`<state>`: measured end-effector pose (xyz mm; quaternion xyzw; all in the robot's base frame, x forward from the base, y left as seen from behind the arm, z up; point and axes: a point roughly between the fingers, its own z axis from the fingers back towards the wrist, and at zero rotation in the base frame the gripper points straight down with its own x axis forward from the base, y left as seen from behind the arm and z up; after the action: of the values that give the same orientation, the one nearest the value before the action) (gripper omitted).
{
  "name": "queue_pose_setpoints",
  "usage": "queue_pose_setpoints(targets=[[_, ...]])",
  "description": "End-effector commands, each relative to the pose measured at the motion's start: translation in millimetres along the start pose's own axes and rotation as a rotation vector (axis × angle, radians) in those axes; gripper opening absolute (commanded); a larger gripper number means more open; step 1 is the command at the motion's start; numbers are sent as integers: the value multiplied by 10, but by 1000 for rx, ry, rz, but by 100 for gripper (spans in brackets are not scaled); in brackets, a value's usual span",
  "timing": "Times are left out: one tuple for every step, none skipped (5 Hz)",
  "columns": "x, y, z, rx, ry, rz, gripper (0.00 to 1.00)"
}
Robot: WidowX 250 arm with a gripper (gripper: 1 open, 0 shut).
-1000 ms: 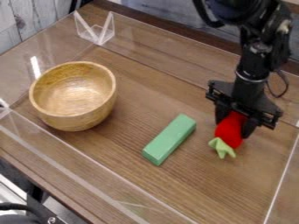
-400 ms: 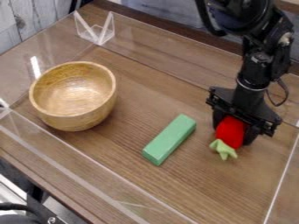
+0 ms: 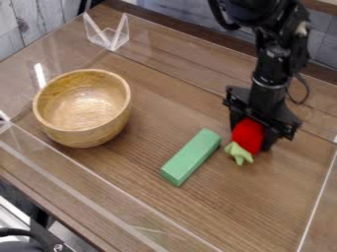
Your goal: Move the red fruit to the right
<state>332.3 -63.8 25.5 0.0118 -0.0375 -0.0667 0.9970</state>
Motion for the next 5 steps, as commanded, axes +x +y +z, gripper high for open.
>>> queue_pose_setpoints(targets=[[91,3,101,-3,-60,-54,100],[53,-16,56,-10,-64,-89,0],[70,-69,139,-2,-62,19,0],[89,-115,200,6,-56,117,100],[122,-80,278,0,-41,139,100]])
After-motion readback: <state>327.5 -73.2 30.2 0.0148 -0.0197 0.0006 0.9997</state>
